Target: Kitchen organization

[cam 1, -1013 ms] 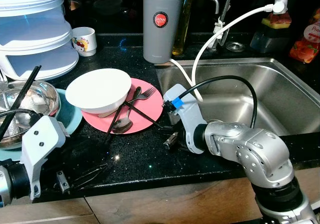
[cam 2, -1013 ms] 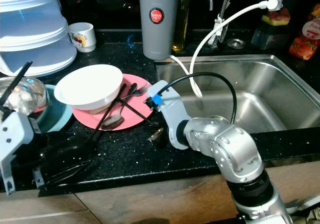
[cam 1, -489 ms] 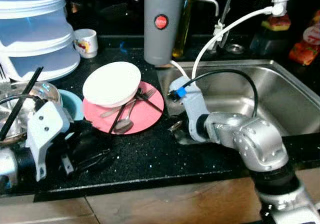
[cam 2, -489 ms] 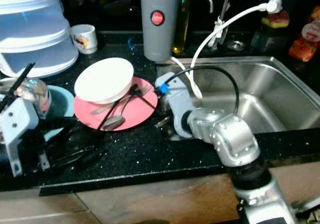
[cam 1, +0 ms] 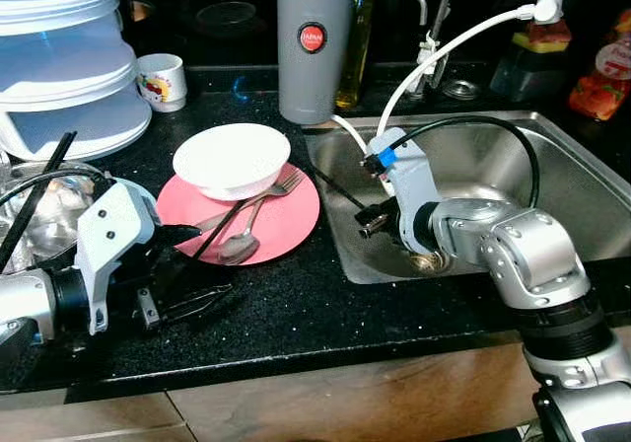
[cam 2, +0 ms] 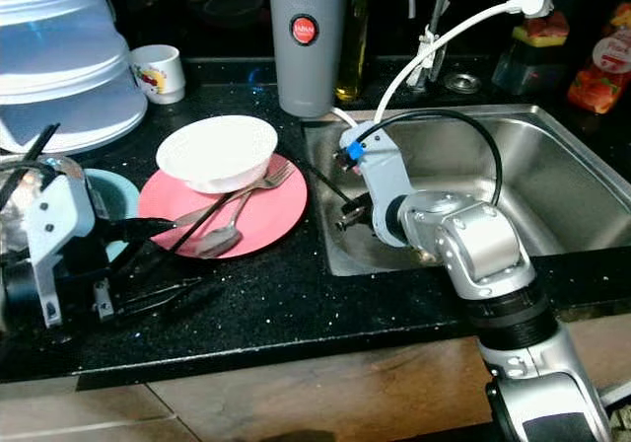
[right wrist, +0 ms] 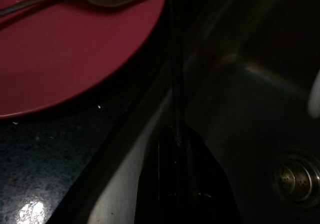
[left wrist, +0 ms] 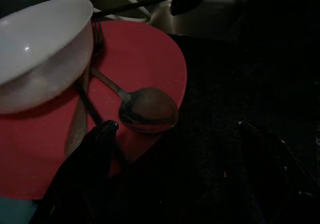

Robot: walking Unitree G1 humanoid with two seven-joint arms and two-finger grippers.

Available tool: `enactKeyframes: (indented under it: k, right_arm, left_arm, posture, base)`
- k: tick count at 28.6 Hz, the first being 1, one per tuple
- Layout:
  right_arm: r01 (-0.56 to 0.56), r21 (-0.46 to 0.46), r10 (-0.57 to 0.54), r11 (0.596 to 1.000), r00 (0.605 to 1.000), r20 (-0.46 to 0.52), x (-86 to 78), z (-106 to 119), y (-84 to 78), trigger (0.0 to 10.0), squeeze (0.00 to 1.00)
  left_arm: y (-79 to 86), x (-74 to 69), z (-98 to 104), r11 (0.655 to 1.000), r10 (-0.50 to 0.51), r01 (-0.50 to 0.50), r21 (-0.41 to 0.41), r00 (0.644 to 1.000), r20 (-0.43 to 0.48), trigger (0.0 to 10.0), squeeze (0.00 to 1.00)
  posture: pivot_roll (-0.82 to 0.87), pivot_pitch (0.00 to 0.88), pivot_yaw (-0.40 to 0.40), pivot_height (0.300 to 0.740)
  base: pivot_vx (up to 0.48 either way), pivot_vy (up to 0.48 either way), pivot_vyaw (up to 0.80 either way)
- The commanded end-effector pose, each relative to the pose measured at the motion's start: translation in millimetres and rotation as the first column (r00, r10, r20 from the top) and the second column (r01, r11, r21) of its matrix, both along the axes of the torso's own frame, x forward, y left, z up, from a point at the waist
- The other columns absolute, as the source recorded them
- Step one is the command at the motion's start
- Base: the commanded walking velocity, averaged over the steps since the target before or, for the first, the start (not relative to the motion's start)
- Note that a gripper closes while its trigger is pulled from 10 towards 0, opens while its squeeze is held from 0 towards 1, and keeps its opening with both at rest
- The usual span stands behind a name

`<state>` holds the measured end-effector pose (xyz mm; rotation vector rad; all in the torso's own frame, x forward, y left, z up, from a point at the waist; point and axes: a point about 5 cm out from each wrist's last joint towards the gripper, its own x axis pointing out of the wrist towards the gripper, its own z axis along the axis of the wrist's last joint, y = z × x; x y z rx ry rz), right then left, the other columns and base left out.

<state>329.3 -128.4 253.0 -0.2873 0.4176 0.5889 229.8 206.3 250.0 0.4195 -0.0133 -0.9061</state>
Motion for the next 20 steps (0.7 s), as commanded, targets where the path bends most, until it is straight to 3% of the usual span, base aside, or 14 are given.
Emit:
enactKeyframes:
  k: [1,14,20]
  right_arm:
    - [-0.012,-0.009,0.013,1.000,1.000,0.015,1.3,3.4,0.7,0.0,0.00]
    - [0.068,0.077,-0.073,0.995,0.995,0.060,11.9,23.8,-16.4,0.0,0.00]
    - [0.184,0.077,-0.193,0.980,0.972,0.132,27.9,36.4,-46.7,0.0,0.00]
  left_arm:
    - [-3.6,-1.1,-0.6,1.000,-0.029,0.029,-0.007,1.000,-0.001,10.0,0.00]
    - [-6.6,-4.2,-0.6,0.998,-0.054,0.054,-0.033,0.998,-0.013,10.0,0.00]
    - [-15.1,0.6,14.1,0.994,-0.090,0.092,-0.062,0.995,0.031,10.0,0.00]
  posture:
    - [0.00,0.084,-0.056,0.740]
    - [0.01,0.099,-0.056,0.740]
    - [0.02,0.107,-0.060,0.740]
  base:
    - [0.000,0.000,0.00]
    - [0.000,0.000,0.00]
    - [0.000,0.000,0.00]
